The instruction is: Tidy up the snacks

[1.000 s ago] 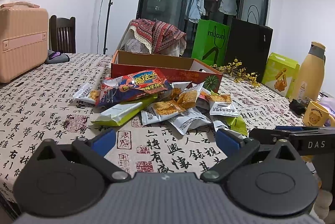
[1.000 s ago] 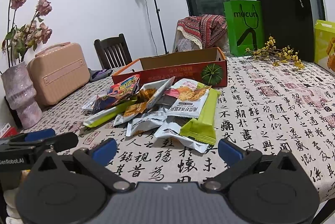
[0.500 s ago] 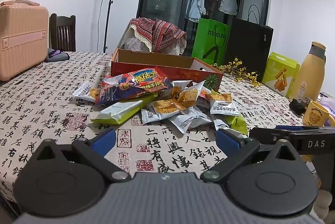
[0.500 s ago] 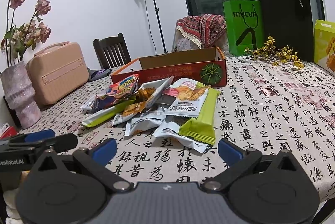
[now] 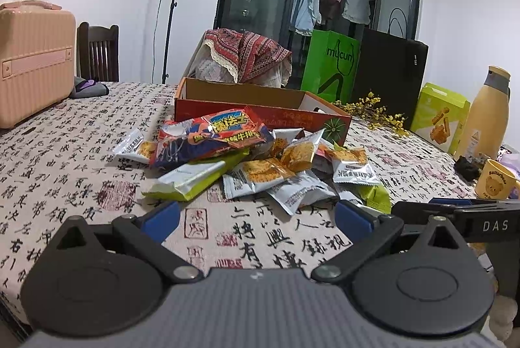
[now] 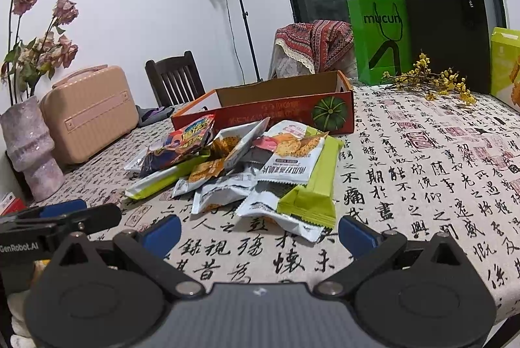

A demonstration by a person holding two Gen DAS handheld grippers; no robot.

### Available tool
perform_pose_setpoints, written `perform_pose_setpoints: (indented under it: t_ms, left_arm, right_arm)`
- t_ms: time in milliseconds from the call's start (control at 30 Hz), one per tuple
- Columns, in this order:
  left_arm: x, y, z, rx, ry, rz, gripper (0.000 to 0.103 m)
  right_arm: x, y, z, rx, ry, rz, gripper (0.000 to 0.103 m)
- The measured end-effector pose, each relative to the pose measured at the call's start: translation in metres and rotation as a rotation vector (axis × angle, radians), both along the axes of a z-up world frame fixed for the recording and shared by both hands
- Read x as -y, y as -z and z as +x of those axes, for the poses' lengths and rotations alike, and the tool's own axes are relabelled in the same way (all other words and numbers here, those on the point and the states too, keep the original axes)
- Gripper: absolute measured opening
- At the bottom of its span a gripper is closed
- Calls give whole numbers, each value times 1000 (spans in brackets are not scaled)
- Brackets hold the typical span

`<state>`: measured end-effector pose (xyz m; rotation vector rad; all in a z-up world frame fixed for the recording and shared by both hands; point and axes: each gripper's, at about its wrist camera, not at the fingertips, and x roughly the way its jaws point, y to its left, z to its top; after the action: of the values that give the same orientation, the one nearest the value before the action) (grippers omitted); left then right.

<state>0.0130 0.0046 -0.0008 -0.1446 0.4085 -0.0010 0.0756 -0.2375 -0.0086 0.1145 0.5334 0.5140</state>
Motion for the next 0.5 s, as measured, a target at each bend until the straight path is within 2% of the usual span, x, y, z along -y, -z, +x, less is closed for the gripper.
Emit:
perform_pose_setpoints:
  t_ms: [100,367,500]
  left_arm:
    - [-4,-2,7,7,-9,0,103]
    - [-15,-7,26,16,-52,9,103]
    - [-22,-6,38,3,-75,4,103]
  right_arm:
    - [0,-2,9,13,-6,1,103]
    - [-14,-7,45,53,47,-96,103]
    - [-29,-8,63,73,44,-132,99]
